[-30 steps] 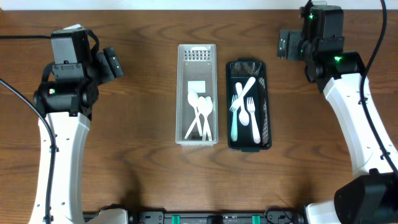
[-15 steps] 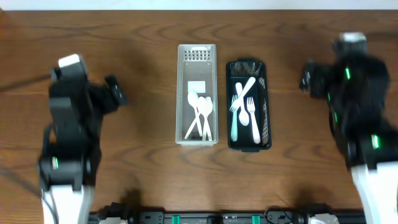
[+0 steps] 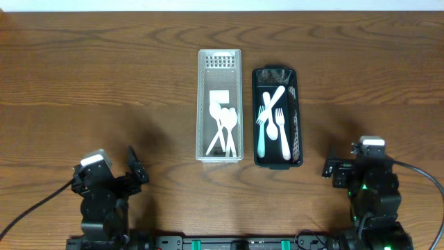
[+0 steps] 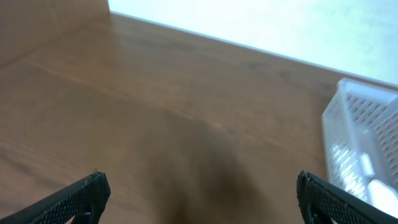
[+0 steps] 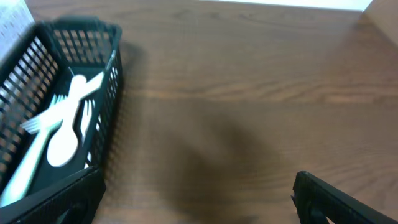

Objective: Pack container

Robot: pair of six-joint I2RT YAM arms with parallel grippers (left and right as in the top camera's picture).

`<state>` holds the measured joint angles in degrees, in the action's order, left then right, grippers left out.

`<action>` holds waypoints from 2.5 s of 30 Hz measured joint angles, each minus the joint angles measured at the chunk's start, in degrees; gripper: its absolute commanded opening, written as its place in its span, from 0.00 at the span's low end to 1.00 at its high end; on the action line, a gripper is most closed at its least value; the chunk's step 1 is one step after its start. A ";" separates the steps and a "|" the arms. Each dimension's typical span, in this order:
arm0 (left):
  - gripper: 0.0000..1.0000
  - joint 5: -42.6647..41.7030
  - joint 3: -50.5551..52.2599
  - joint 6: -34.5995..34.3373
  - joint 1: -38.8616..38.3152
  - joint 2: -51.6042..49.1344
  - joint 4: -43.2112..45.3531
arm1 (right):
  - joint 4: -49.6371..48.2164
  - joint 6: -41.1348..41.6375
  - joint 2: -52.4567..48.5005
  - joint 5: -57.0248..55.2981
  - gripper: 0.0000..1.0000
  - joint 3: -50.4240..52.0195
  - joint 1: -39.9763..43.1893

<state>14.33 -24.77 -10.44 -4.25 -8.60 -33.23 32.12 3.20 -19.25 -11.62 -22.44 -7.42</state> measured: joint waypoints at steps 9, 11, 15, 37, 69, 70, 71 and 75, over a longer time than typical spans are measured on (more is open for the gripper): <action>0.98 0.48 1.95 -0.02 0.00 0.68 -3.32 | 0.85 0.07 0.39 7.13 0.99 2.36 0.00; 0.98 0.68 1.95 0.00 0.00 0.70 -4.52 | 0.85 0.07 0.39 7.41 0.99 2.36 0.00; 0.98 0.72 1.95 0.00 0.00 0.68 -7.43 | 0.92 0.09 0.39 8.00 0.99 2.36 0.00; 0.98 0.72 1.95 -0.02 0.00 0.68 -14.32 | 4.68 0.02 3.37 8.24 0.99 2.38 0.11; 0.98 0.72 1.95 -0.02 0.00 0.74 -14.36 | -28.74 -1.07 18.29 5.64 0.99 22.03 0.11; 0.98 0.72 1.95 0.00 0.00 0.74 -14.34 | -28.72 -1.09 18.29 5.64 0.99 22.03 0.11; 0.98 0.72 1.95 0.00 0.00 0.74 -14.36 | -28.74 -1.07 18.29 5.62 0.99 22.03 0.11; 0.98 0.72 1.95 -0.02 0.00 0.74 -14.34 | -28.72 -1.07 18.29 5.62 0.99 22.03 0.11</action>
<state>15.05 -22.83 -10.46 -4.25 -7.86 -47.57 3.40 2.13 -0.95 -6.00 -0.40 -7.31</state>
